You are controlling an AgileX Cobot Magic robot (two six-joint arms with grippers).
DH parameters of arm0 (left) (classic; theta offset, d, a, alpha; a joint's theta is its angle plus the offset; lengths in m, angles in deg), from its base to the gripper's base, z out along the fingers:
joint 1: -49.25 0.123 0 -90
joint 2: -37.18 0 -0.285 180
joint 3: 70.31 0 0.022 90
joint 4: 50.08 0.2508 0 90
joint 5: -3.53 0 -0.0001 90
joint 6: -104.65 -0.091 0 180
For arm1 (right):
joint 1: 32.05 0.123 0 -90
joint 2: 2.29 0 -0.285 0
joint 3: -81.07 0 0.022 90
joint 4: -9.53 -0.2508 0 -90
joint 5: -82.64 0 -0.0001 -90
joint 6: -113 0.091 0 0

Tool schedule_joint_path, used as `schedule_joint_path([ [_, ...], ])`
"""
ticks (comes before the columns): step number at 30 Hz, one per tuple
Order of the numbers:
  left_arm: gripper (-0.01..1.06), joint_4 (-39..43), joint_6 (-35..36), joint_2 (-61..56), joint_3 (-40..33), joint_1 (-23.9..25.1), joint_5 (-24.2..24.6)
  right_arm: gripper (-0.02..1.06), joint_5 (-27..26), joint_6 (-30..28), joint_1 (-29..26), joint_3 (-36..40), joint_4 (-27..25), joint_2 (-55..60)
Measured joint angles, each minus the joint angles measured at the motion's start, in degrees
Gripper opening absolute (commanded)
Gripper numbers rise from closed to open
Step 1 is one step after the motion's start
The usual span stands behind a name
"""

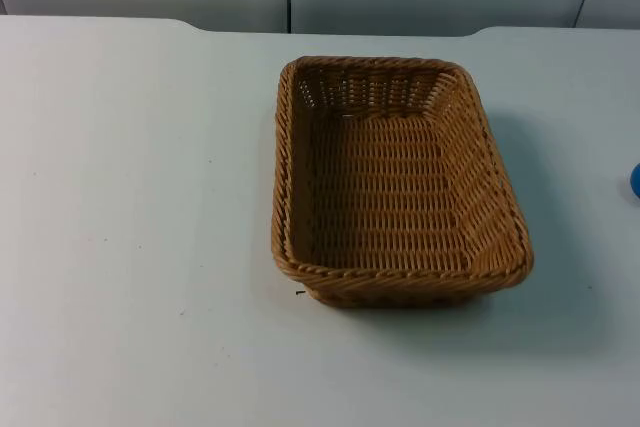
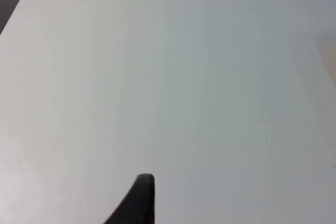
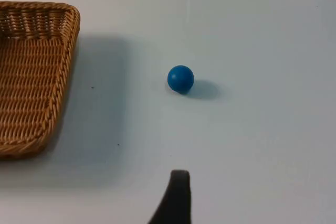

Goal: Pick up the basket with the left hand and place the ball into the basket with the right hand.

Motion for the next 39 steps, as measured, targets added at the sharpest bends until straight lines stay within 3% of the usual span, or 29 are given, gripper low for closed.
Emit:
schedule_joint_path([
  [8, 1.04, -2.06, 0.0, -0.03, 0.68, 0.0, 0.57, 0.76, 0.0, 0.0, 0.0, 0.0, 0.0, 0.0],
  [17, 1.04, -3.51, 0.0, 6.42, 9.12, 0.0, 1.22, 0.76, -0.57, 0.0, 0.0, 0.0, 0.0, 0.0],
  [21, 1.04, -3.74, 0.0, 12.93, 13.95, 0.0, 0.2, 0.76, -1.28, 0.0, 0.0, -1.04, 0.0, -0.1],
  [39, 1.04, -3.98, -3.71, 30.56, 23.22, 0.0, -6.98, 0.76, -2.79, -0.1, 0.0, -2.86, 0.0, -0.1],
])
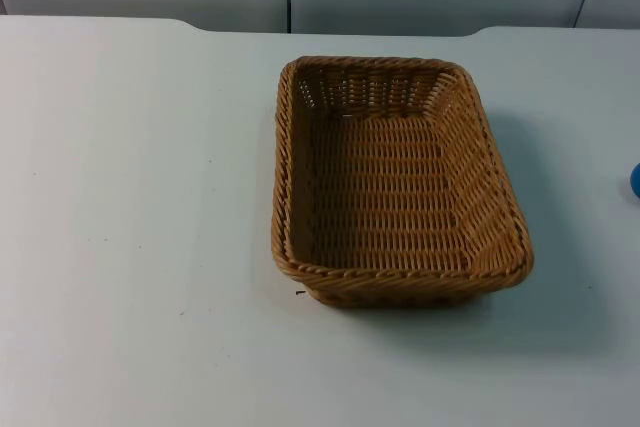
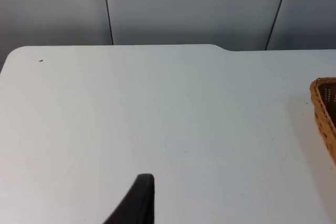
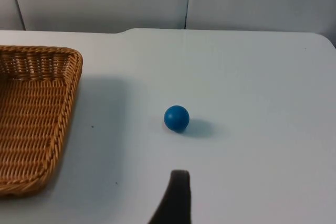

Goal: Pick up the basket with the left hand and place the ball into the basket with the right hand.

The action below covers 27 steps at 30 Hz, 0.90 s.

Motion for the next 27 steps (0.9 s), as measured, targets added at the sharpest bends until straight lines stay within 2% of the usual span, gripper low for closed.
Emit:
schedule_joint_path([
  [5, 1.04, -1.73, -2.74, 5.92, 3.14, 0.0, -1.77, 0.76, 0.0, 0.0, 0.0, 0.0, 0.0, 0.0],
  [9, 1.04, -6.53, -6.38, 11.0, 4.94, 0.0, -4.24, 0.76, 0.0, 0.0, 0.0, 0.0, 0.0, 0.0],
  [18, 1.04, -16.2, -13.76, 21.8, 8.77, 0.0, -5.58, 0.76, 0.0, 0.0, 0.0, 0.0, 0.0, 0.0],
  [23, 1.04, -18.43, -16.07, 25.6, 9.59, 0.0, -6.74, 0.76, 0.0, 0.0, 0.0, 0.0, 0.0, 0.0],
  [27, 1.04, -22.81, -20.92, 30.61, 9.72, 0.0, -8.16, 0.76, 0.0, 0.0, 0.0, 0.0, 0.0, 0.0],
])
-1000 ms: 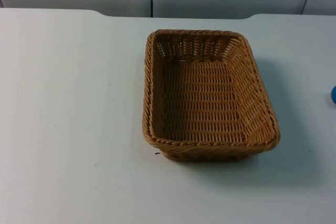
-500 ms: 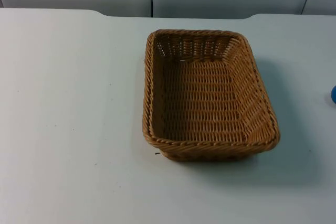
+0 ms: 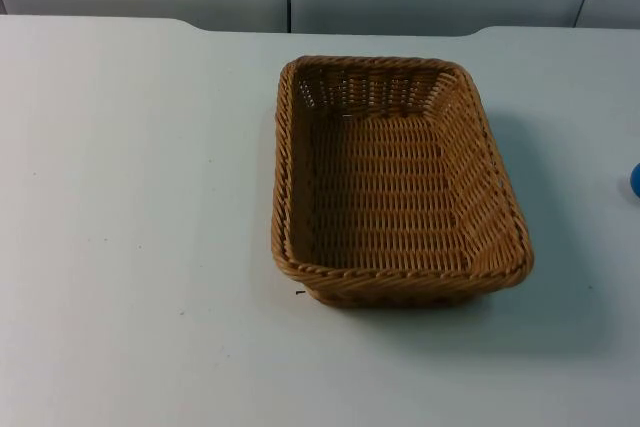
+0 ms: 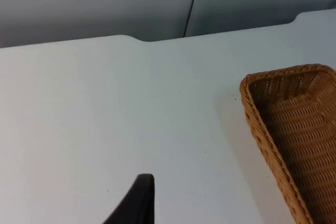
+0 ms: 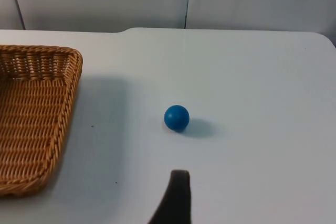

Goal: Pick up the basket with the left hand and place the ball into the basket with the right hand.

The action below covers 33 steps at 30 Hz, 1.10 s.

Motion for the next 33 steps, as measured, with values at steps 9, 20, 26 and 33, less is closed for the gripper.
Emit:
schedule_joint_path([
  [9, 1.04, -7.72, -7.45, 9.62, 0.11, 0.0, -2.48, 0.76, 0.69, 0.0, 0.0, -0.03, 0.0, 1.47],
  [20, 1.04, -12.42, -13.14, 21.17, 1.23, -1.43, -4.78, 0.76, 0.69, 0.0, 0.0, -0.03, 0.0, 6.65],
  [26, 1.04, -12.79, -13.76, 28.36, 5.98, -7.45, -6.32, 0.76, 0.56, 0.0, 0.0, -0.03, 0.0, 6.81],
  [33, 1.04, -13.15, -12.97, 39.58, 11.13, -13.07, -6.78, 0.76, 0.56, 0.0, 0.0, -0.03, 0.0, 6.81],
])
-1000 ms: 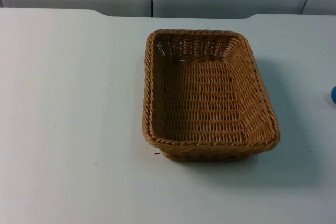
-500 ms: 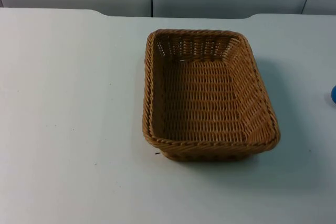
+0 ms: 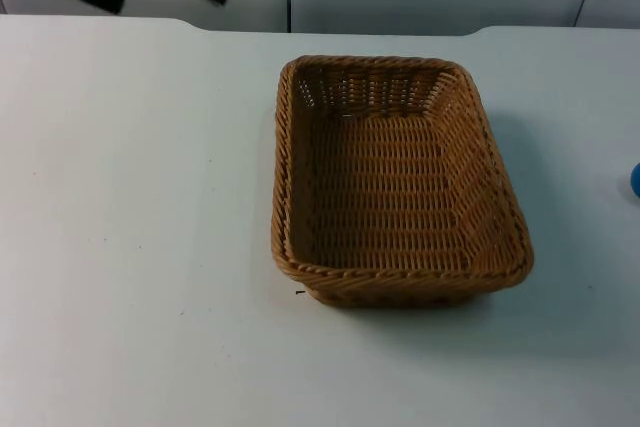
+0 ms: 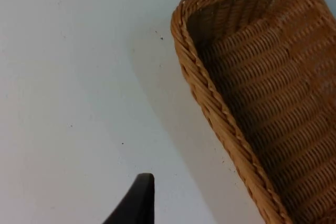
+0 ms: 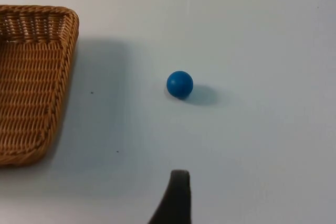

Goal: Pick up the basket with the left hand and place the ball into the basket with the right hand.

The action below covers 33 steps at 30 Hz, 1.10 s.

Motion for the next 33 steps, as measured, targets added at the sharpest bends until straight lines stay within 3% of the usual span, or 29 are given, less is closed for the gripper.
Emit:
schedule_joint_path([
  [15, 1.04, -2.13, 0.45, 14.18, 3.95, -5.19, -2.72, 0.76, 0.35, 0.0, 0.0, 0.0, 0.0, 0.0],
  [33, 1.04, -5.15, 1.79, 21.25, 7.94, -9.86, -4.32, 0.76, 0.74, 0.0, 0.0, 0.0, 0.0, 0.0],
])
